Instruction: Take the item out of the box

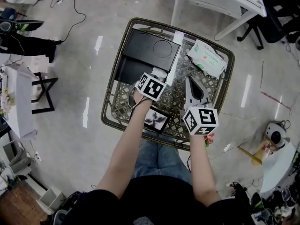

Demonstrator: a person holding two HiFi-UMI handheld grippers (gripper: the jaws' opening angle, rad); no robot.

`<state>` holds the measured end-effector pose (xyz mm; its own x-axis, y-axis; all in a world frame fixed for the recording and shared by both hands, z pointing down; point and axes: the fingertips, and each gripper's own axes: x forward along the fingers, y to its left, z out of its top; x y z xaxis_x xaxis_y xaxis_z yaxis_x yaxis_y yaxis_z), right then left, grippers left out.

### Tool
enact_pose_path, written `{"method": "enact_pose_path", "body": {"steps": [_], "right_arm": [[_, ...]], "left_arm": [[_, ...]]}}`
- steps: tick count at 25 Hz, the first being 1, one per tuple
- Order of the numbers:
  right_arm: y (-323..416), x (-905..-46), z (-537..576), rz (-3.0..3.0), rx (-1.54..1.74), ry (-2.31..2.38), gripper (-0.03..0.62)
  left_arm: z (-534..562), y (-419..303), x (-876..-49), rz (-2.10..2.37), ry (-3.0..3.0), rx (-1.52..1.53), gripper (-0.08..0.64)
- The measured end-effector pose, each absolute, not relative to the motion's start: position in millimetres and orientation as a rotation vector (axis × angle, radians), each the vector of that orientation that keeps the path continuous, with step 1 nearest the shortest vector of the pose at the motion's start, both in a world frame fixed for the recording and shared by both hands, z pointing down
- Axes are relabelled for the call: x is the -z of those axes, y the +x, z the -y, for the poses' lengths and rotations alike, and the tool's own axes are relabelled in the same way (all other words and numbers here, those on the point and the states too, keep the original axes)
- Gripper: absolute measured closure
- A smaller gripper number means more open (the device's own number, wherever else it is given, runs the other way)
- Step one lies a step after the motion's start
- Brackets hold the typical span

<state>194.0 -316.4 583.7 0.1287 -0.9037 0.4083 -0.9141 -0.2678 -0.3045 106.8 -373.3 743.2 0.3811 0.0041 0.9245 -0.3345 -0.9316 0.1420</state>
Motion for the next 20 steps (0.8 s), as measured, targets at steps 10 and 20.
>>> {"method": "enact_pose_path", "body": {"steps": [10, 20], "right_arm": [[190.1, -572.2, 314.1, 1.898, -0.804, 2.358, 0.589], [182.2, -542.8, 301.2, 1.909, -0.746, 2.383, 0.589]], "left_arm": [[369.3, 100.3, -725.7, 0.287, 2.343, -1.535, 0.535], [363.9, 84.1, -683.6, 0.328, 2.391, -1.457, 0.535]]}}
